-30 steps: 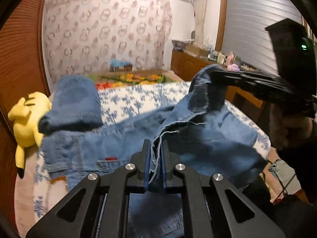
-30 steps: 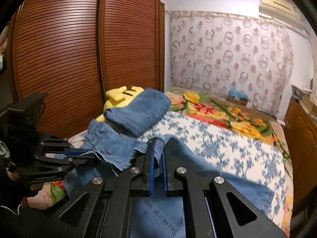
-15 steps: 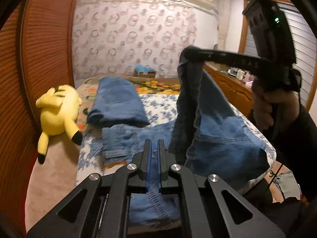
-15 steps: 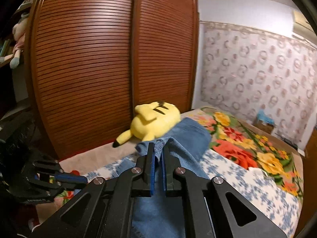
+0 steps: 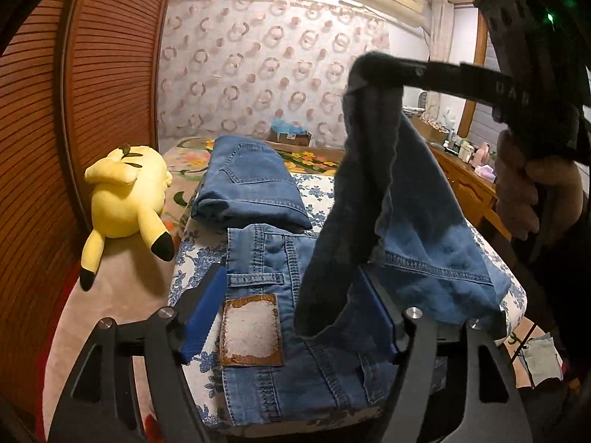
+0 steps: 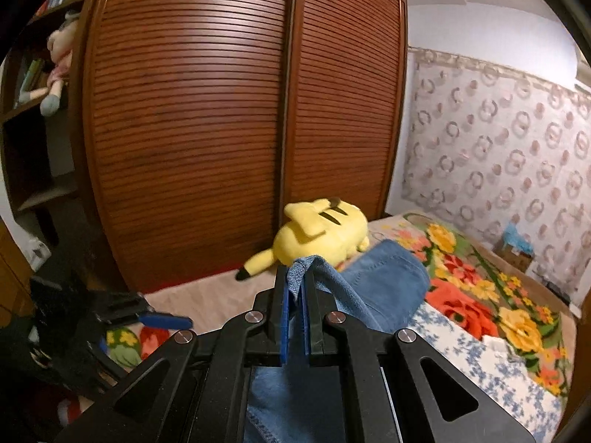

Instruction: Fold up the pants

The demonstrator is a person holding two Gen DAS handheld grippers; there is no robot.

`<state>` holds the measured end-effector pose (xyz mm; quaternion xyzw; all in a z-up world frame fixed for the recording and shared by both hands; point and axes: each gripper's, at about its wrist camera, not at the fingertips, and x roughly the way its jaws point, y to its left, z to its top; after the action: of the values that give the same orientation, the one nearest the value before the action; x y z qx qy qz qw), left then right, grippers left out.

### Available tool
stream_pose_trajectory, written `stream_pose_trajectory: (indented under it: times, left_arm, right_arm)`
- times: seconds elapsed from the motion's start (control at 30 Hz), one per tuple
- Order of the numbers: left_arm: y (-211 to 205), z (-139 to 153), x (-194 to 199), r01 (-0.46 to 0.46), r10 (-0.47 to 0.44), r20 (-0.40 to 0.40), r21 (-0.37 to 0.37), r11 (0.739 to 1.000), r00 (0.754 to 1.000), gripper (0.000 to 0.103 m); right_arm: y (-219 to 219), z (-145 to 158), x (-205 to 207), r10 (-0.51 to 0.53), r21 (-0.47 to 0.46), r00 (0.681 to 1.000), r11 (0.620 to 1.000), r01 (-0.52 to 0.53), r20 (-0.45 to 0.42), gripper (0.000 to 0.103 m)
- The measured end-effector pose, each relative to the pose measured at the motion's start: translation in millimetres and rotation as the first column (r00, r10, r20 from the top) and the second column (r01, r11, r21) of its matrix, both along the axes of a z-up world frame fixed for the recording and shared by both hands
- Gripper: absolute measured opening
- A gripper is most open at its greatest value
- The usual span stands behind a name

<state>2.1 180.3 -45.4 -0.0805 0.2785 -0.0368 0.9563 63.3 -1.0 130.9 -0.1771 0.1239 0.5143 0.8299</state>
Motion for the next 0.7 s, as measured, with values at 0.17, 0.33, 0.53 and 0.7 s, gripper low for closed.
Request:
stream_pose_trajectory:
  times: [0.17, 0.33, 0.53, 0.7]
  left_arm:
    - [-2, -6, 3, -0.005, 0.004, -0.027, -0.002, 1.000, 1.000, 0.073]
    - [-6, -20, 11, 0.012, -0.011, -0.065, 0.011, 1.000, 0.998, 0.073]
    - [-14, -43, 32, 0.038, -0.037, -0.138, 0.006, 0.999, 0.990, 0.054]
    - [-27, -56, 39, 0.073, -0.067, -0.181, 0.029, 0.997, 0.981, 0.049]
  right_arm:
    - [15, -27, 27, -0.039, -0.097, 0.998, 0.995, 0.035, -0.046, 0.011]
    - [2, -61, 50, -0.121, -0.176, 0.989, 0.979, 0.104, -0.087, 0.036]
    - [-38, -77, 59, -0.200, -0.179, 0.975, 0.967, 0.181, -0.094, 0.041]
    - [-60, -93, 68, -0.266, -0.199, 0.956, 0.951, 0.238, -0.127, 0.041]
